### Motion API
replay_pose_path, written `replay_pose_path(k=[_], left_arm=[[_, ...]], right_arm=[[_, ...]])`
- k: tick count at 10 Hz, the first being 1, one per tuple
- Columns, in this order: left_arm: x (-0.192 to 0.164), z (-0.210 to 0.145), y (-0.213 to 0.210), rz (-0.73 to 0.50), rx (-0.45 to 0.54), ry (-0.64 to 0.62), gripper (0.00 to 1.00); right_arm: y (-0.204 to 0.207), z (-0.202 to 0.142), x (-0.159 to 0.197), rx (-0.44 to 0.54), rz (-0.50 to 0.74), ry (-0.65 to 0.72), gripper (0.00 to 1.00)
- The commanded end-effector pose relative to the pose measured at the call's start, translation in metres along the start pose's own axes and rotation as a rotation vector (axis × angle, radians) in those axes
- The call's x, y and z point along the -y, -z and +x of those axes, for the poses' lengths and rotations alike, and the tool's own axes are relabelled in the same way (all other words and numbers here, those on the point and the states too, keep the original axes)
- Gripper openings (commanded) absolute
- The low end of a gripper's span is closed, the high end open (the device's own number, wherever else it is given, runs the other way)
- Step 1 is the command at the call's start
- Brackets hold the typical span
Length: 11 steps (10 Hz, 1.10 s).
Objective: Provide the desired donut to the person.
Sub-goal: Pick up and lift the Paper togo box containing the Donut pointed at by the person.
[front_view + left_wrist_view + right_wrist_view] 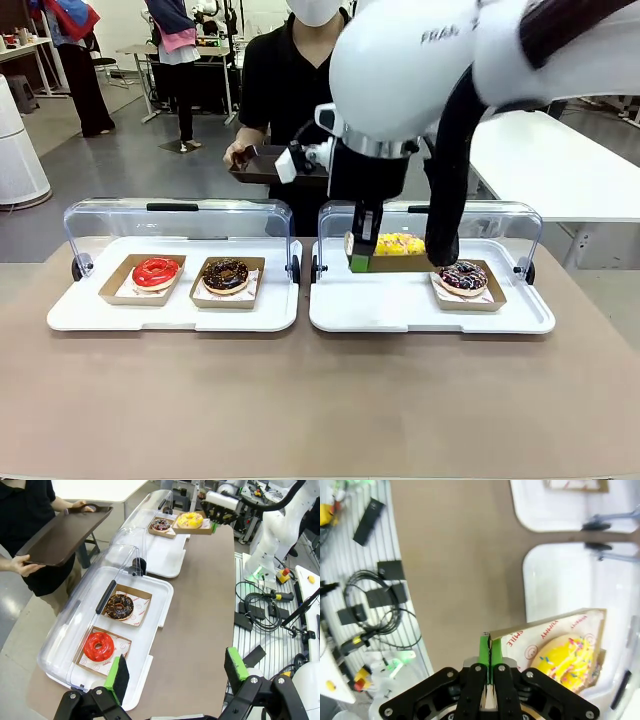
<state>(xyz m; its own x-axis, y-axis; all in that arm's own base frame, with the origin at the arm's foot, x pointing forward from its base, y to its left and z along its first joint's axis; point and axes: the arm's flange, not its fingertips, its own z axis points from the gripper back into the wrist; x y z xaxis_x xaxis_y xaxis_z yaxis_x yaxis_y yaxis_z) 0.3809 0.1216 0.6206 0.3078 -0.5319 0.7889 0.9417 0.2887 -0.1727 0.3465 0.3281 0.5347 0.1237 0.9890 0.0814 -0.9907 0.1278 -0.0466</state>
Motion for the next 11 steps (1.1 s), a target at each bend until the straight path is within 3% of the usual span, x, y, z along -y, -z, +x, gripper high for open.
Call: replay_pose_path(k=[1,4,6,7,11], left_arm=[[0.001,0.000,-0.002,-0.008,0.002,0.005,1.00],[0.001,0.000,-0.002,-0.008,0.002,0.005,1.00],[0.001,0.000,-0.002,-0.008,0.002,0.005,1.00],[0.001,0.000,-0.002,-0.008,0.002,0.005,1.00],[0.001,0.000,-0.002,-0.008,0.002,0.005,1.00]], right_arm=[[-0.027,0.012,-0.010,0.008,-0.065,0.009,0.00],[-0.070,0.035,0.001,0.049,-0.104,0.009,0.00],[-0.073,0.035,0.021,0.056,-0.079,0.038,0.00],[-0.074,0.030,-0.002,0.072,-0.112,-0.014,0.00],[-0.074,0.030,-0.002,0.072,-0.112,-0.014,0.00]])
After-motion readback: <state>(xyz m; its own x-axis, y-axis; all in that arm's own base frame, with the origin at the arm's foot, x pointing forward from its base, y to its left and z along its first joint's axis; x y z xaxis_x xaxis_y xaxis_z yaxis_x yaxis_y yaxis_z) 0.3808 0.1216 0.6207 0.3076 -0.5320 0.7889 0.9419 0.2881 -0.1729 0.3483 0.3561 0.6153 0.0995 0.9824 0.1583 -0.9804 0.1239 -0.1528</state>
